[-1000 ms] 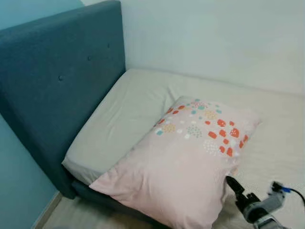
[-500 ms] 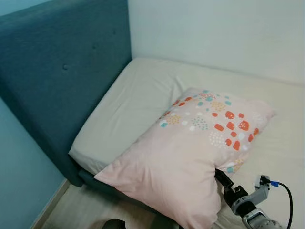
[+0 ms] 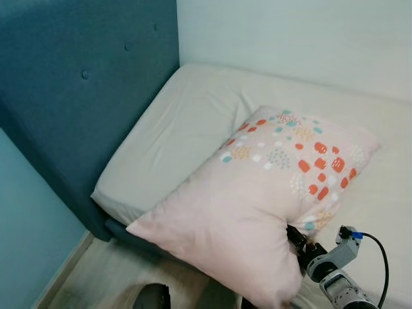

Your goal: Clean up the room

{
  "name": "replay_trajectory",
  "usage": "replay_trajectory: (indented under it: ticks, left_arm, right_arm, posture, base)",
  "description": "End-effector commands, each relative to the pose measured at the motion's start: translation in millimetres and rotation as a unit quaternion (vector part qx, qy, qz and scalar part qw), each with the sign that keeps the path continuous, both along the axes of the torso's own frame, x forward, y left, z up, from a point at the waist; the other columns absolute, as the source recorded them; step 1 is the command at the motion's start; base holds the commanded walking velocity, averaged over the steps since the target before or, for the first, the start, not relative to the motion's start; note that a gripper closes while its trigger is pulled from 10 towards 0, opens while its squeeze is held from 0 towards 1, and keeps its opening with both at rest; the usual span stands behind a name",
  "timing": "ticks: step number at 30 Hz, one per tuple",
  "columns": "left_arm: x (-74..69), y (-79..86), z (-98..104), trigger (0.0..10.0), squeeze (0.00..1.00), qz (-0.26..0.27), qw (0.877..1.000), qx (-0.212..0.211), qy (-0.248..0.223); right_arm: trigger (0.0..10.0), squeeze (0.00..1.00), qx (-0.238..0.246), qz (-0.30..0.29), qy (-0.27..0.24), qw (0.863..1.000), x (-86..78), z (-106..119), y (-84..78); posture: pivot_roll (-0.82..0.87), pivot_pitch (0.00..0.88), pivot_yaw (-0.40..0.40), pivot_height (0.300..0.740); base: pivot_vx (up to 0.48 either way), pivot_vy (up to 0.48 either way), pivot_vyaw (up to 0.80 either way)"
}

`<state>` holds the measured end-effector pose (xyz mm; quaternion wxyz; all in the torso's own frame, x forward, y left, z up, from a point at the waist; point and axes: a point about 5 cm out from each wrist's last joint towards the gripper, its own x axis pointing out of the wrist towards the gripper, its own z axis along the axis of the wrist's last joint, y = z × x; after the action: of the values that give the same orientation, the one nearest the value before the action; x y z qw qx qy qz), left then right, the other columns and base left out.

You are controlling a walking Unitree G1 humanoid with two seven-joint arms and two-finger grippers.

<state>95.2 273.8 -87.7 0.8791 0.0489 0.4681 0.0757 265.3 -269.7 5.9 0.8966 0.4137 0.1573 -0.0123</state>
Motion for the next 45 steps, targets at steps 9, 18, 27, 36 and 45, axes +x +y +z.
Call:
replay_trajectory:
  ticks: [9, 18, 27, 36, 45]
  left_arm:
    - [-10.2, 4.1, -1, 10.0, 0.00, -0.012, 1.000, 0.004, 0.018]
    - [-9.2, 5.0, 0, 10.0, 0.00, -0.014, 1.000, 0.005, 0.017]
    - [-8.9, 4.4, -1, 10.0, 0.00, -0.015, 1.000, 0.005, 0.019]
    - [-2.7, 0.6, -1, 10.0, 0.00, -0.015, 1.000, 0.001, 0.012]
    - [-0.1, -5.7, -3, 10.0, 0.00, -0.010, 1.000, -0.003, 0.012]
  right_arm:
    - [10.0, 0.00, 0.077, 0.029, 0.001, 0.997, -4.1, -7, 15.8]
    - [10.0, 0.00, 0.141, 0.086, 0.013, 0.986, -0.7, -9, 41.9]
    - [10.0, 0.00, 0.173, 0.147, 0.040, 0.973, 12.0, -7, 83.6]
    - [10.0, 0.00, 0.195, 0.217, -0.032, 0.956, 36.4, 20, 114.8]
    - [0.0, 0.00, 0.173, 0.186, -0.063, 0.965, 45.5, 32, 92.0]
  posture:
    - [0.20, 0.243, -0.015, 0.505]
    - [0.20, 0.239, -0.015, 0.470]
    - [0.19, 0.233, -0.014, 0.470]
    - [0.19, 0.221, -0.023, 0.470]
    - [0.17, 0.201, -0.039, 0.470]
  base:
    - [0.000, 0.000, 0.00]
    - [0.000, 0.000, 0.00]
    - [0.000, 0.000, 0.00]
    - [0.000, 0.000, 0.00]
    - [0.000, 0.000, 0.00]
